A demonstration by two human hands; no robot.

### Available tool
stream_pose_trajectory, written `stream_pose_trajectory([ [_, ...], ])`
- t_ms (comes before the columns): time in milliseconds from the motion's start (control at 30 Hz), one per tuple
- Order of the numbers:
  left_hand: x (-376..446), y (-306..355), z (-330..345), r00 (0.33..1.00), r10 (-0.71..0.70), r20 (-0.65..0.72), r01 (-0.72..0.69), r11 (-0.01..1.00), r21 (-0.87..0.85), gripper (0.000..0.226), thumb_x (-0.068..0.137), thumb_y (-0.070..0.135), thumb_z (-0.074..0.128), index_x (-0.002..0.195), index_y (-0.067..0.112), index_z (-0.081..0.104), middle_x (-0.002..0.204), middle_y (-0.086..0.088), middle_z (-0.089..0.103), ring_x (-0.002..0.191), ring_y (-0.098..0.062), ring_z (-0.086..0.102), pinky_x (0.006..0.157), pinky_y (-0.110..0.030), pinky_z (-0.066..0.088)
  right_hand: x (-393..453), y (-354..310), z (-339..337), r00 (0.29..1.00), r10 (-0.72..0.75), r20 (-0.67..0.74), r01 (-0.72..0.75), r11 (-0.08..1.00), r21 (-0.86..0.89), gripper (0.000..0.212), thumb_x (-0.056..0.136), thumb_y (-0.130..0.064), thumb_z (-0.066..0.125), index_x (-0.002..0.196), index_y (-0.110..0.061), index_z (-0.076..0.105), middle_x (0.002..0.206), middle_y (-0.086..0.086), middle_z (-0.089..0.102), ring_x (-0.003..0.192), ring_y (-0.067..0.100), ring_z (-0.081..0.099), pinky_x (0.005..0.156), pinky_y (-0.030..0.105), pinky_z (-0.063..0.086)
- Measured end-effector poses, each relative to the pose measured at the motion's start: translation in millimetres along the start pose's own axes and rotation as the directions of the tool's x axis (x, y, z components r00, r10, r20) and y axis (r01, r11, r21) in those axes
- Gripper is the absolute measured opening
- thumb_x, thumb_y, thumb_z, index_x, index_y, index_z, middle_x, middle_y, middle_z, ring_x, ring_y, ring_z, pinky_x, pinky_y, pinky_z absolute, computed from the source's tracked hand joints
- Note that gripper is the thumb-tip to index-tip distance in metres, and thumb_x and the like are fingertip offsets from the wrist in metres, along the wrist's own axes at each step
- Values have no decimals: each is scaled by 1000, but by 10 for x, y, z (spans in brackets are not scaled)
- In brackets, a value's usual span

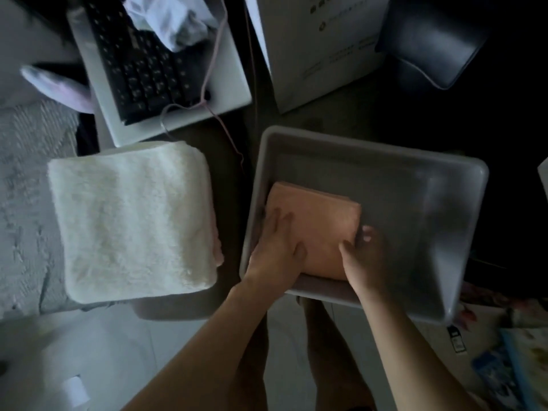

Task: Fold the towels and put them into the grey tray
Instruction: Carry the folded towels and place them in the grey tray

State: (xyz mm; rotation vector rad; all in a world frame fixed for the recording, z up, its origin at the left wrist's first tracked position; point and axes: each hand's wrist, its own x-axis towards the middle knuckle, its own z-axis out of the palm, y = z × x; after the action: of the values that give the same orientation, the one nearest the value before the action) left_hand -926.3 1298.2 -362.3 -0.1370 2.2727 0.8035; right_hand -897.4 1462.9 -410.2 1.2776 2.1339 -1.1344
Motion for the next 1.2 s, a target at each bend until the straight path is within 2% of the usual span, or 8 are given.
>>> stream_pose_trajectory([
  [100, -475, 206, -589, 933, 237, -272, -287, 944, -162, 36, 93, 13, 56, 127, 19, 62, 128, 5, 61, 116, -5, 57, 98, -15, 44, -497, -424, 39, 987, -151, 63, 147, 987, 67, 32, 84, -18, 69, 114, -17, 58, 109, 1, 65, 99, 18, 63, 88, 36, 52],
  [167, -747, 166, -1054, 849, 275, -451, -379, 912, -158, 27, 91, 14, 56, 113, 25, 67, 110, 17, 63, 100, -1, 62, 82, -9, 46, -881, -763, 151, 943, -191, 273, 165, 980, 114, 14, 83, -31, 67, 96, -30, 62, 88, -12, 69, 85, 4, 65, 75, 30, 51],
  [300, -941, -510, -1848, 691, -55, -721, -117, 976, -186, 33, 87, 24, 57, 120, 28, 59, 112, 9, 58, 96, -10, 58, 77, -20, 47, -1471, -1401, 533, 779, -218, 588, 133, 974, 184, 45, 67, -63, 58, 102, -36, 63, 87, -19, 69, 79, -1, 65, 64, 21, 49],
  [433, -901, -1284, -2180, 760, -524, -383, 361, 832, -421, 53, 88, 31, 70, 135, 19, 47, 128, -11, 57, 113, -30, 57, 91, -48, 49, -1685, -1696, 784, 819, -208, 535, 163, 978, 132, 55, 68, -61, 62, 113, -31, 52, 104, -13, 64, 94, 10, 64, 83, 37, 56],
  [500, -898, -1436, -2167, 827, -520, -214, 340, 765, -547, 33, 91, 33, 67, 120, 18, 61, 111, -6, 69, 99, -27, 66, 75, -39, 53, -1677, -1715, 764, 837, -172, 520, 119, 984, 133, 44, 74, -50, 66, 111, -30, 54, 103, -10, 66, 91, 12, 68, 81, 38, 58],
  [600, -943, -1525, -2134, 852, -460, -251, 273, 798, -538, 34, 86, 43, 69, 114, 23, 66, 96, 5, 71, 86, -16, 68, 65, -32, 53, -1656, -1640, 625, 800, -152, 581, 66, 984, 166, 23, 79, -44, 70, 99, -38, 62, 93, -14, 73, 78, 3, 72, 68, 31, 61],
  [833, -862, -1459, -2096, 870, -457, -185, 324, 813, -483, 35, 89, 45, 65, 108, 15, 61, 93, 4, 66, 85, -19, 65, 68, -35, 52, -1785, -1464, 619, 902, -40, 430, -30, 988, 154, 18, 81, -37, 70, 94, -28, 62, 94, -6, 72, 82, 12, 71, 77, 40, 61],
  [1200, -1014, -1512, -2196, 878, -475, -57, 341, 706, -621, 31, 86, 47, 65, 96, 17, 66, 97, -6, 71, 89, -26, 68, 81, -50, 58, -1849, -1535, 608, 870, -50, 491, 39, 999, 32, 45, 67, -61, 56, 101, -31, 64, 94, -10, 72, 80, 8, 71, 77, 38, 60],
])
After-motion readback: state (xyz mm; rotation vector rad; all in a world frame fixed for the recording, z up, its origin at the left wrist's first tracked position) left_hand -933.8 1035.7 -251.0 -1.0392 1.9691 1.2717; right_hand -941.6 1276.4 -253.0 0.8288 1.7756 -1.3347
